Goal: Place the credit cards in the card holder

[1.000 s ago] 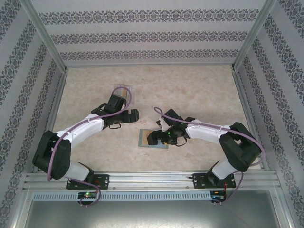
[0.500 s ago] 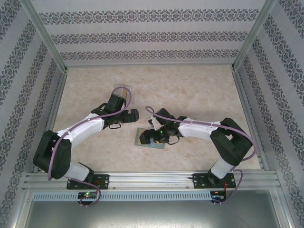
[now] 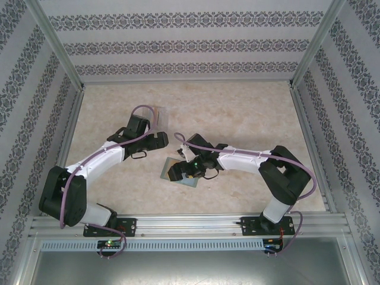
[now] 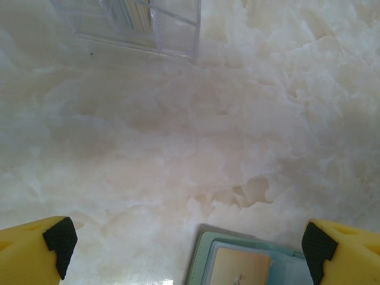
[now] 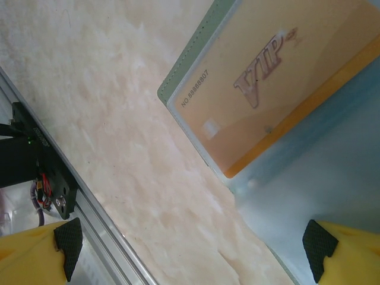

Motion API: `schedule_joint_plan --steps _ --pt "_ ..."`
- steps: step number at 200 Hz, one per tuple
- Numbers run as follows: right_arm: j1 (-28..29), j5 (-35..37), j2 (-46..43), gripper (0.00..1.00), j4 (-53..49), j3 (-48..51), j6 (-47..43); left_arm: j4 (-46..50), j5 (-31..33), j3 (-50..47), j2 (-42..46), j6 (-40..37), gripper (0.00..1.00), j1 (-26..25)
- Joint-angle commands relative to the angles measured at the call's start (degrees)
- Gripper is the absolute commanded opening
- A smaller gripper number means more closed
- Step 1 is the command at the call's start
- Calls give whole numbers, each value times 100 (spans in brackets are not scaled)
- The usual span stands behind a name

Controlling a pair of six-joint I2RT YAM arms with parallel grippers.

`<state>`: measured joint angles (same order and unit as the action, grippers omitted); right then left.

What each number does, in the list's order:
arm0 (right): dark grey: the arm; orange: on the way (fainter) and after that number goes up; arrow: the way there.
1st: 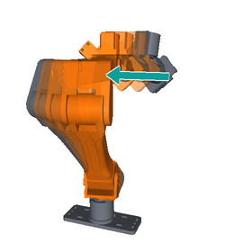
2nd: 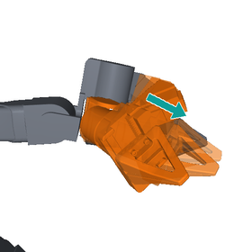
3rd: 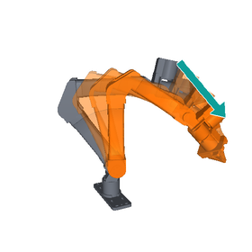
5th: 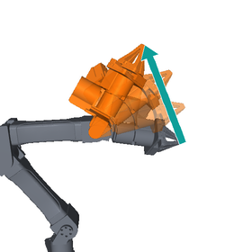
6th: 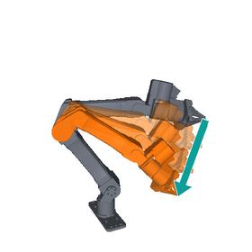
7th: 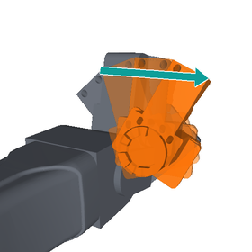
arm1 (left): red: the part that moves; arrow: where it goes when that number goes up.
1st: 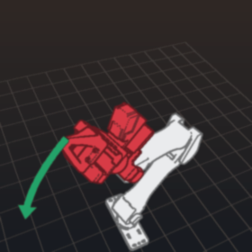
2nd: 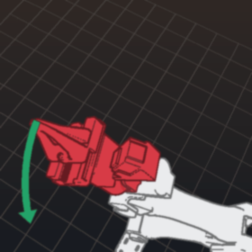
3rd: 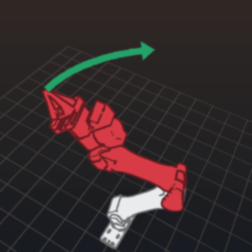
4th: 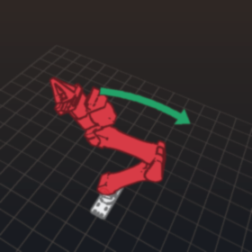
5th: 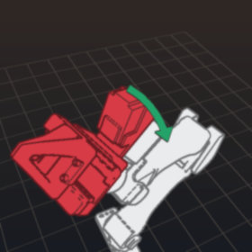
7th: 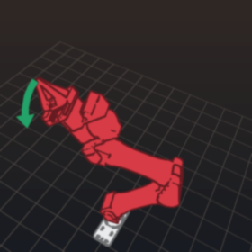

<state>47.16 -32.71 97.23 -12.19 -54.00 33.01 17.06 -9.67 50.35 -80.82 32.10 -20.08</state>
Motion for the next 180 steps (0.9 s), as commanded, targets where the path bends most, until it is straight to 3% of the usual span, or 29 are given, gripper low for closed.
schedule_joint_plan --steps 1,29,54,95,180 --pt "92 -39 156 98 1 -126 -165 -254 -218 -81 -9 121 99 121" --pt "92 236 283 98 -169 -296 -191 -239 -370 -59 -82 204 99 224" --pt "266 1017 -254 98 -97 185 585 -249 -354 -116 -37 192 99 266" --pt "487 1861 -717 98 -530 318 749 -321 -371 -146 -101 261 99 302" --pt "487 1928 -255 98 -541 313 703 -306 -286 -207 -4 257 99 307"
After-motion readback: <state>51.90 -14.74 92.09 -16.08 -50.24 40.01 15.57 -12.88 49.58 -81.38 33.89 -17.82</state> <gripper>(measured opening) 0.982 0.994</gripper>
